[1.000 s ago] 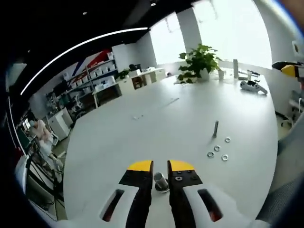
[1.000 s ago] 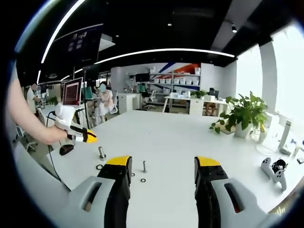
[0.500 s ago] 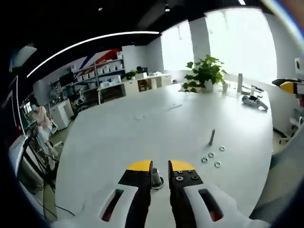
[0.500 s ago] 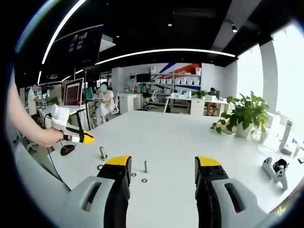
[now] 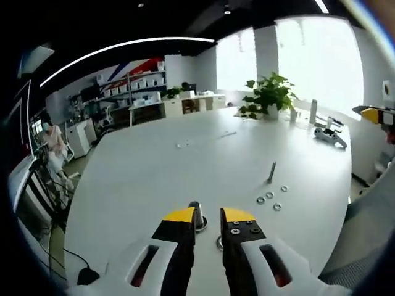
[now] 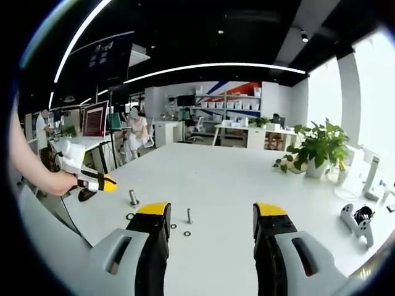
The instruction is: Place the washer onto the threaded stud by aligning its center hole with the stud, sliding it down to the base, and recovering from edge contact or off-axis alignment until the washer reaches the visible bottom stop.
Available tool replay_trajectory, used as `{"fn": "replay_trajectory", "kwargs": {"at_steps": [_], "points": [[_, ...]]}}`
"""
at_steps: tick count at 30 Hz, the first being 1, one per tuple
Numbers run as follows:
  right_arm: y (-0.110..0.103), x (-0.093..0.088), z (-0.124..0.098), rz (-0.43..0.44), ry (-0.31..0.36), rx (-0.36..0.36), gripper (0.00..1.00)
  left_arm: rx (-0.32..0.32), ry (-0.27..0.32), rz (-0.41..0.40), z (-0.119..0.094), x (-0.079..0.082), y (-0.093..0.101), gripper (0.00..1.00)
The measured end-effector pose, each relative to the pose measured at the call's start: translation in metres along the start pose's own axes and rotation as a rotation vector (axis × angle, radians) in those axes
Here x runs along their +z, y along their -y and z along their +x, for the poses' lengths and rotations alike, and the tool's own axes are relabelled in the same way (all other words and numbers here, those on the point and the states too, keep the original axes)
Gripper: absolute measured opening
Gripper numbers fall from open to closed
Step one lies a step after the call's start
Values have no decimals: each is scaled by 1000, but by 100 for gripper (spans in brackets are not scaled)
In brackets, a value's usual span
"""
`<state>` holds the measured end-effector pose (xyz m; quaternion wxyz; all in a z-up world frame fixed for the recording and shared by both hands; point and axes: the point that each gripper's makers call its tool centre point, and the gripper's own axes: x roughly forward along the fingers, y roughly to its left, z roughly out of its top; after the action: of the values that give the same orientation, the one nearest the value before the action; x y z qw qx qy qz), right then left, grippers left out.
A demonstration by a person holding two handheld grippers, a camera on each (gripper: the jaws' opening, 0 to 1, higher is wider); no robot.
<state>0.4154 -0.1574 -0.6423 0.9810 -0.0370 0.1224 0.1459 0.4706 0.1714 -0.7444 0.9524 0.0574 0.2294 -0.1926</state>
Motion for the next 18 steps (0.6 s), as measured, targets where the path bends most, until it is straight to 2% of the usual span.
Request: {"fn": "replay_trajectory", "kwargs": {"at_steps": [18], "points": [[-5,6,1,1,20,21,57,-17,-40,-10,4,-18,6,13]]}}
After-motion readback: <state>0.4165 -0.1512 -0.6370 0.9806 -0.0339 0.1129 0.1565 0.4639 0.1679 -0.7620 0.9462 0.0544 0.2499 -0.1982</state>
